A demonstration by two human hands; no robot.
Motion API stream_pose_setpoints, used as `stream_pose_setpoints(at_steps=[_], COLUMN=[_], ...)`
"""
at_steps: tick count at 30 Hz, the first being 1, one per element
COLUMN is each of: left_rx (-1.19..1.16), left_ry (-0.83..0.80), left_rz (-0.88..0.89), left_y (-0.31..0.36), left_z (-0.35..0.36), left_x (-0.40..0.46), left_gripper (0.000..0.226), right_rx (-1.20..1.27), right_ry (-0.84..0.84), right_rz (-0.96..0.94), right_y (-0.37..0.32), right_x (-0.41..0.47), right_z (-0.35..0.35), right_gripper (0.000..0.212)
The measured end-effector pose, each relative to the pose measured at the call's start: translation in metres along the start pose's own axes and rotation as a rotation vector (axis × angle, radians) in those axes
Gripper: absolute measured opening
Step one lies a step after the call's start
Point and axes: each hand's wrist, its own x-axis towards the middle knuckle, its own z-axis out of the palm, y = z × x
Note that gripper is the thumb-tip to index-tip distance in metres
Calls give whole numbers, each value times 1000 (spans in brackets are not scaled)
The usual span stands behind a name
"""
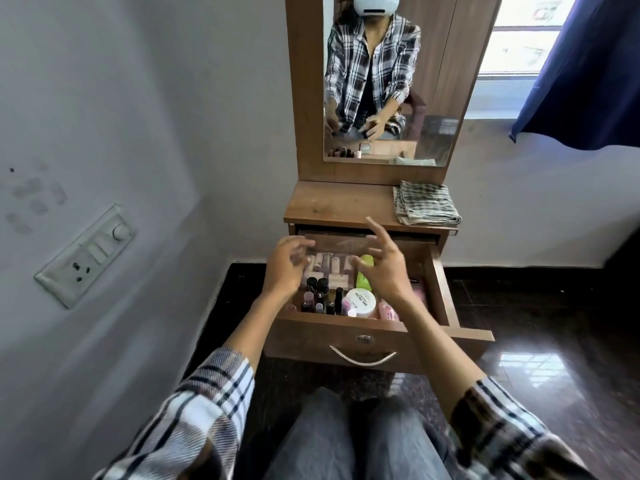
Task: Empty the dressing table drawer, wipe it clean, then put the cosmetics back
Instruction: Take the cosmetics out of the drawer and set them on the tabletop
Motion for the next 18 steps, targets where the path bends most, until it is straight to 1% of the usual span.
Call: stream_pose_setpoints(at_steps=[4,7,9,11,14,18], left_rx=[160,302,417,507,591,638], left_ry=[-173,-311,-395,-465,-483,-437], left_rz=[-7,3,17,23,26,101], left_y=[-21,-38,-46,-50,-52,-56], left_z=[6,7,7,6,7,10], left_x=[18,29,34,35,34,28], left_gripper=[32,39,44,45,44,40], right_rx=[-203,-357,-487,-587,-679,-726], right_ry=[-167,-360,-481,-577,-636,-609], right_rz=[68,110,102,108,89,45], right_y=[14,25,33,40,45,49], right_x=[22,36,45,53,57,55], right_z=[29,44,54,62,71,76], right_gripper=[80,84,80,69,57,42])
